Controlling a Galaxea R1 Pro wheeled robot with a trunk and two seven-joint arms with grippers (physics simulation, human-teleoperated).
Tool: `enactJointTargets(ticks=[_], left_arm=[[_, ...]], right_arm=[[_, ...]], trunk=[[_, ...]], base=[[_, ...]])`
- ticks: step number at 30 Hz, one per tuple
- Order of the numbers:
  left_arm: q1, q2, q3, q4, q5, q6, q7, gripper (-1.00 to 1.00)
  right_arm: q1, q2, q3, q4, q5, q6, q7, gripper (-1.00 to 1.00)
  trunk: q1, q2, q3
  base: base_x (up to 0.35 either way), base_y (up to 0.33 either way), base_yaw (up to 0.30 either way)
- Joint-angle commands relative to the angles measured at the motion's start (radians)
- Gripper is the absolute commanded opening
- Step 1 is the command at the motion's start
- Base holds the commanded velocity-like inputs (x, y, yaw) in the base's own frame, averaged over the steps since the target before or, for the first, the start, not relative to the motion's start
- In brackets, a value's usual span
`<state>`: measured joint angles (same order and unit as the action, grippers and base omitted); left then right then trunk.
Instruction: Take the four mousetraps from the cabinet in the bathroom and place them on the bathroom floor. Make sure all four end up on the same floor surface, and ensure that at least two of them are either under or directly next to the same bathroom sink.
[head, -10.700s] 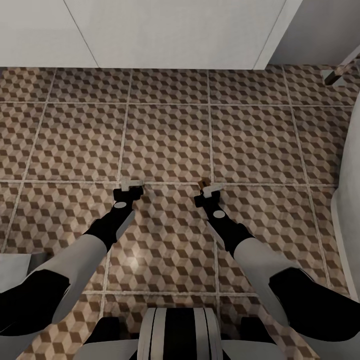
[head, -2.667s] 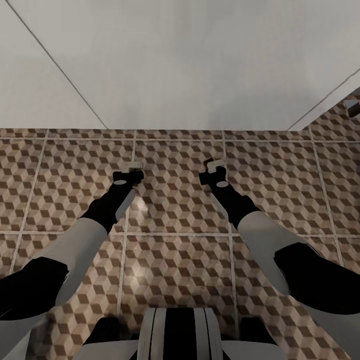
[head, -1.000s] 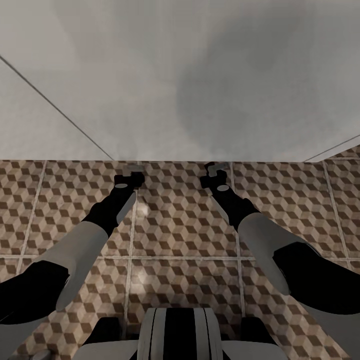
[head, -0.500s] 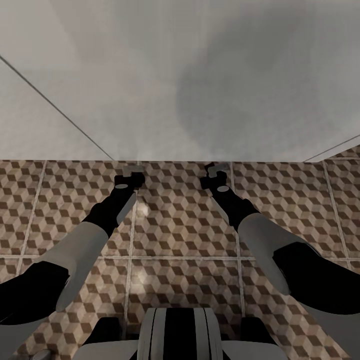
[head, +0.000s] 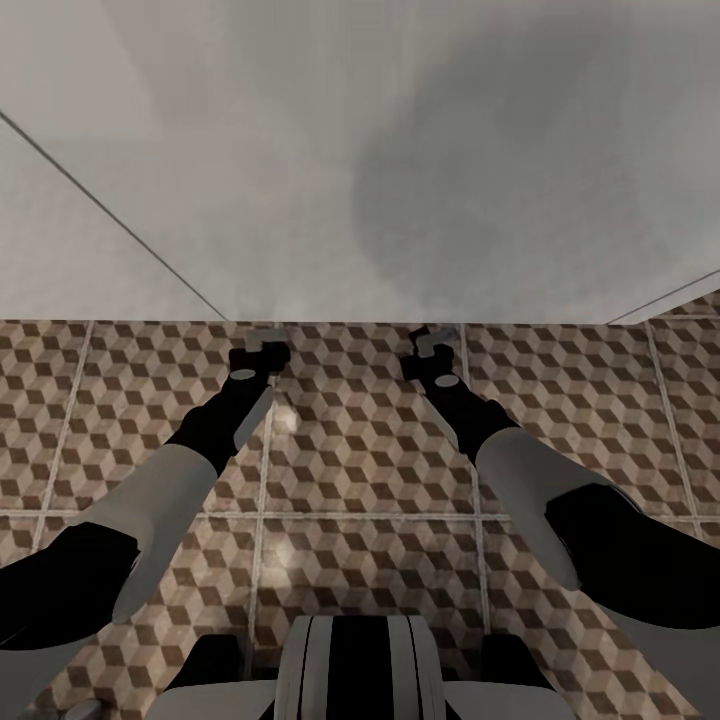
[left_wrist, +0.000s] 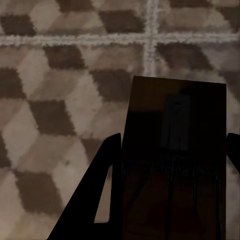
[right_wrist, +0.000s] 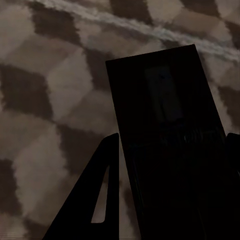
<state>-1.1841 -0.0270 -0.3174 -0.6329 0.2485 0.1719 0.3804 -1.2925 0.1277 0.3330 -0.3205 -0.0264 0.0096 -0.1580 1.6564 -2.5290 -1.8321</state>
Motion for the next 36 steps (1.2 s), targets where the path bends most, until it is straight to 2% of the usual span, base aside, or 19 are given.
enactJointTargets(ticks=[1, 36], left_arm=[[0.000, 0.001, -0.006, -0.001, 0.006, 0.003, 0.010, -1.00], [0.014, -0.007, -0.008, 0.018, 0.005, -0.006, 0.009, -1.00]], right_arm=[[-0.001, 0.000, 0.008, 0.001, -0.005, -0.001, -0.004, -1.00], [-0.001, 0.000, 0.008, 0.027, -0.006, -0.036, -0.003, -1.00]], trunk=[[0.000, 0.000, 0.000], [0.000, 0.000, 0.000]], base=[[0.000, 0.000, 0.000], [0.000, 0.000, 0.000]])
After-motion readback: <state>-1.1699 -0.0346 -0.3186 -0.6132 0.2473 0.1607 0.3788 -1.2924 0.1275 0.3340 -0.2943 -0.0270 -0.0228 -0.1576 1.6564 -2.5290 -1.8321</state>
